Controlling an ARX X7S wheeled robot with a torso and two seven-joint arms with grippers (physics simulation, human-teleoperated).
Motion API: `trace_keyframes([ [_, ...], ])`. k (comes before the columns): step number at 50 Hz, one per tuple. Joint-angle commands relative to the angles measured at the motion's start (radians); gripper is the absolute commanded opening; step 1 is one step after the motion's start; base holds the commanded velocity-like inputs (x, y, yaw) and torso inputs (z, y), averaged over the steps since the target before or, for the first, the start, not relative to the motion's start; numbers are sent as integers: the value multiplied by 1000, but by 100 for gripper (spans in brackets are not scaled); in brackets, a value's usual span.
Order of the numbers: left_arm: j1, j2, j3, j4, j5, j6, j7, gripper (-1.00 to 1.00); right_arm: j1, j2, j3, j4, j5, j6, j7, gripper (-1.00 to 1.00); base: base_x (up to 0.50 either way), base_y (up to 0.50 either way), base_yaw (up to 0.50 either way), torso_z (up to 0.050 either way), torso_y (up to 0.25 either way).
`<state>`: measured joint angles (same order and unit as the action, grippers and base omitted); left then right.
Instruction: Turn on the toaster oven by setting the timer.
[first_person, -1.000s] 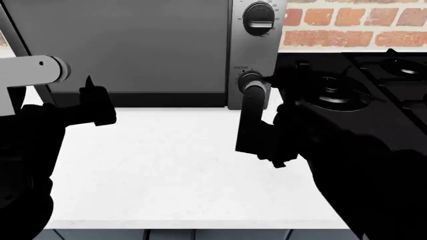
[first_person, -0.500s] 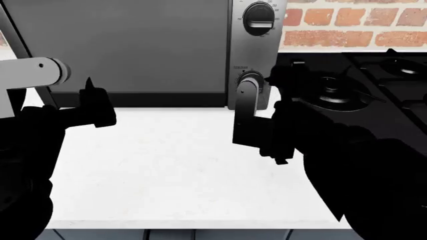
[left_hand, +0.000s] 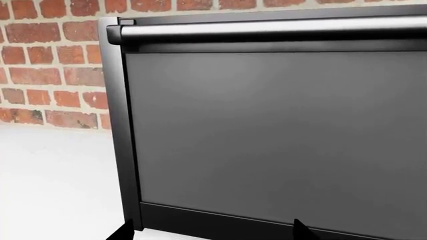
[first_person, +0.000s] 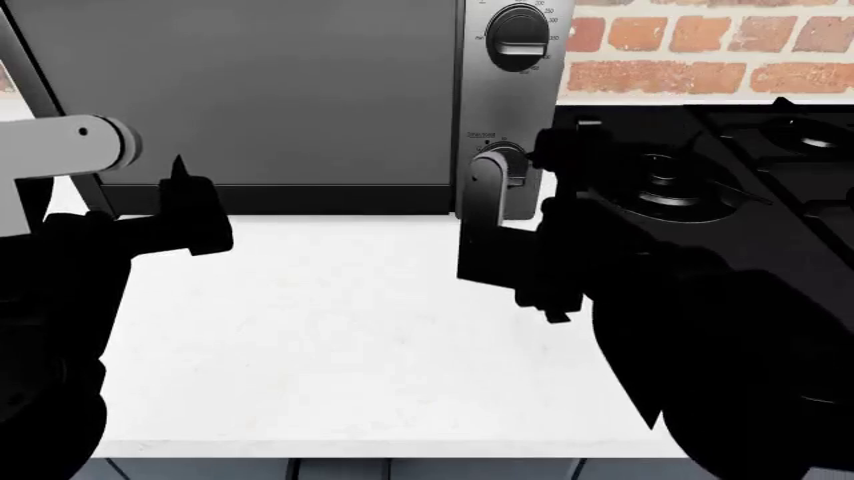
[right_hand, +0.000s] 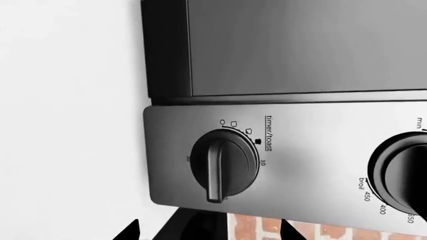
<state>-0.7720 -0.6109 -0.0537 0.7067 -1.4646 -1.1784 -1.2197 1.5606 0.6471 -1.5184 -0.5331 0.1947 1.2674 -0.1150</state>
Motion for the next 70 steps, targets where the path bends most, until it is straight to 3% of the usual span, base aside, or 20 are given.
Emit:
trace_keyframes([
  [1, -4, -1, 7, -7, 7, 6, 3, 100, 0, -23, -8, 36, -6, 15, 3, 100, 0, 0, 0, 0, 0],
  [70, 7, -21, 27, -6, -1, 42, -4, 100, 26, -93, -74, 105, -43, -20, -8, 100, 0, 0, 0, 0, 0],
])
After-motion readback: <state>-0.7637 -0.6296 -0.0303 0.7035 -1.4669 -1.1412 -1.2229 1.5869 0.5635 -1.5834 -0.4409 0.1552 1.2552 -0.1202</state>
